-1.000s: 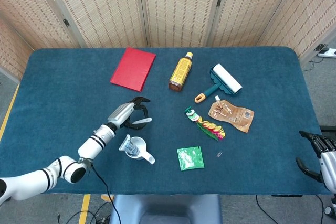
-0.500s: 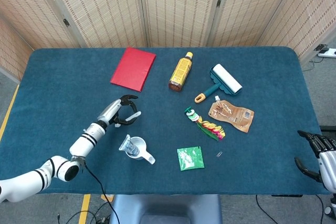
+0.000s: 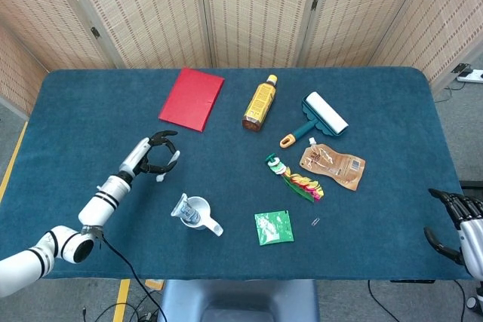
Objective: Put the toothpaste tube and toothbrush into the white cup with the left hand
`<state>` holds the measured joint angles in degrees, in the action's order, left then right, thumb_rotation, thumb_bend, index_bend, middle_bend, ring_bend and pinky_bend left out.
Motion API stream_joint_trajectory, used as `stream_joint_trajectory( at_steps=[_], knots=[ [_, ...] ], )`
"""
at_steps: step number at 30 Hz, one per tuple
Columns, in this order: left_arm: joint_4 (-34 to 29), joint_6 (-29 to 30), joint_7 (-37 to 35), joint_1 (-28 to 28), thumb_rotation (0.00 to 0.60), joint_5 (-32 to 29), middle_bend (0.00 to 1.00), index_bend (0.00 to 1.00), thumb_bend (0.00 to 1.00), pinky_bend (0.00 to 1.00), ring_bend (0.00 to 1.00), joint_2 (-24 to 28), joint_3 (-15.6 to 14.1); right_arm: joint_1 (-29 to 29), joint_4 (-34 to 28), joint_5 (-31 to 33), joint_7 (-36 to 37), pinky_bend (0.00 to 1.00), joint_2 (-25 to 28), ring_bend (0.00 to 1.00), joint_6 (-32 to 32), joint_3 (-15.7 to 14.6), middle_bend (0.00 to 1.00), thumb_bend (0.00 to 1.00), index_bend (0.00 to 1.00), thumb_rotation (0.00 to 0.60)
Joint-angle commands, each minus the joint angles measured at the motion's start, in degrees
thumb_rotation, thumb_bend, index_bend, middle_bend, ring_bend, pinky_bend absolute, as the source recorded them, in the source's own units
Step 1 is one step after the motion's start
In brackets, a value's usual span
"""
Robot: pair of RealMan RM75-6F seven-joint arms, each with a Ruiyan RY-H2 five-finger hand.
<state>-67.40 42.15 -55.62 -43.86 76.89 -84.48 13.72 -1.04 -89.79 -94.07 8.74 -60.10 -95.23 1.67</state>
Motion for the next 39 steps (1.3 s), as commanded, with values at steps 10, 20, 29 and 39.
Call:
stream_joint_trajectory(
  at_steps=[10,20,29,39],
  knots=[
    [1.4,3.3,-8.6,1.2,0.6,0.6,0.17,0.56,0.4,0.14,0.03,-2.4,0.9,0.1,-0.2,-0.5,-0.1,0.26,0.0,0.25,-0.1,-0.1,0.29,0.22,0.19,0.6],
    [4.3,5.5,-14.1,1.5,0.6,-1.8,0.17,0.55,0.4,0.14,0.03,-7.8,3.1,-0.3,-0.3,-0.4,-0.2,0.26,0.1,0.25,-0.4,-0.1,0.29,0.22,0.19,0.6],
    [8.0,5.3,-16.9,1.5,0.6,-0.2,0.17,0.53,0.4,0.14,0.03,-10.5,1.7,-0.2,-0.5,-0.3,-0.3,0.26,0.3,0.25,-0.3,-0.1,0.29,0.22,0.19,0.6],
    [11.5,8.7,-21.9,3.4,0.6,4.0,0.12,0.29,0.39,0.13,0.0,-9.0,-1.0,-0.5,-0.5,-0.4,-0.3,0.26,0.3,0.25,-0.7,0.0,0.29,0.22,0.19,0.6]
  ],
)
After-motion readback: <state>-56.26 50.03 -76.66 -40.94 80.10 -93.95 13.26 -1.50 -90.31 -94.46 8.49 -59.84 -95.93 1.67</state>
